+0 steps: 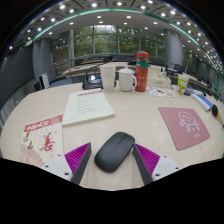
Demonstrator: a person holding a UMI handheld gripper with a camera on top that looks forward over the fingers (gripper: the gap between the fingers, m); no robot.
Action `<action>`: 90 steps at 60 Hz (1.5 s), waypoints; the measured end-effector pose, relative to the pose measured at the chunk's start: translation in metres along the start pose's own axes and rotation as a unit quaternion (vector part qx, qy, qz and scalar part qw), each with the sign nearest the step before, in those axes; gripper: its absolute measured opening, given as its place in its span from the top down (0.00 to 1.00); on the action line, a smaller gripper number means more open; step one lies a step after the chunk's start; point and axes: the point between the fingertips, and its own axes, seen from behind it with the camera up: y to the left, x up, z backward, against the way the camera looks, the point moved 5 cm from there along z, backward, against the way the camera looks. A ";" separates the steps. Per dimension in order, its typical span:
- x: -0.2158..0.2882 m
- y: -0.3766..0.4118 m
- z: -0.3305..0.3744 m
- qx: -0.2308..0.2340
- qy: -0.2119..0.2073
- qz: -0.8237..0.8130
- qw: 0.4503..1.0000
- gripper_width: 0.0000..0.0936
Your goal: Arrange mouse
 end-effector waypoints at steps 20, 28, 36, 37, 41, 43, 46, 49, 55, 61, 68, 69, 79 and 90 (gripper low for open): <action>0.020 0.010 -0.031 -0.024 0.010 0.009 1.000 0.32; 0.021 0.011 -0.033 -0.023 0.003 0.021 1.000 0.50; 0.021 0.013 -0.033 -0.019 0.008 0.024 1.000 0.58; 0.021 0.013 -0.033 -0.018 0.008 0.026 0.999 0.59; 0.022 0.012 -0.034 -0.011 0.012 0.030 0.999 0.64; 0.023 0.011 -0.033 -0.007 0.016 0.030 0.999 0.65; 0.026 0.006 -0.029 -0.001 0.019 0.026 0.999 0.66; 0.037 -0.003 -0.021 0.005 0.013 0.023 1.000 0.66; 0.085 -0.039 0.007 0.011 -0.026 0.009 1.000 0.66; 0.142 -0.099 0.038 0.016 -0.073 -0.026 0.997 0.66; 0.180 -0.184 0.044 -0.001 -0.097 -0.038 0.995 0.66; 0.181 -0.196 0.042 -0.003 -0.097 -0.040 0.994 0.66; 0.142 -0.283 -0.009 -0.023 -0.050 -0.037 0.998 0.66; 0.075 -0.317 -0.060 -0.017 0.010 -0.039 0.999 0.63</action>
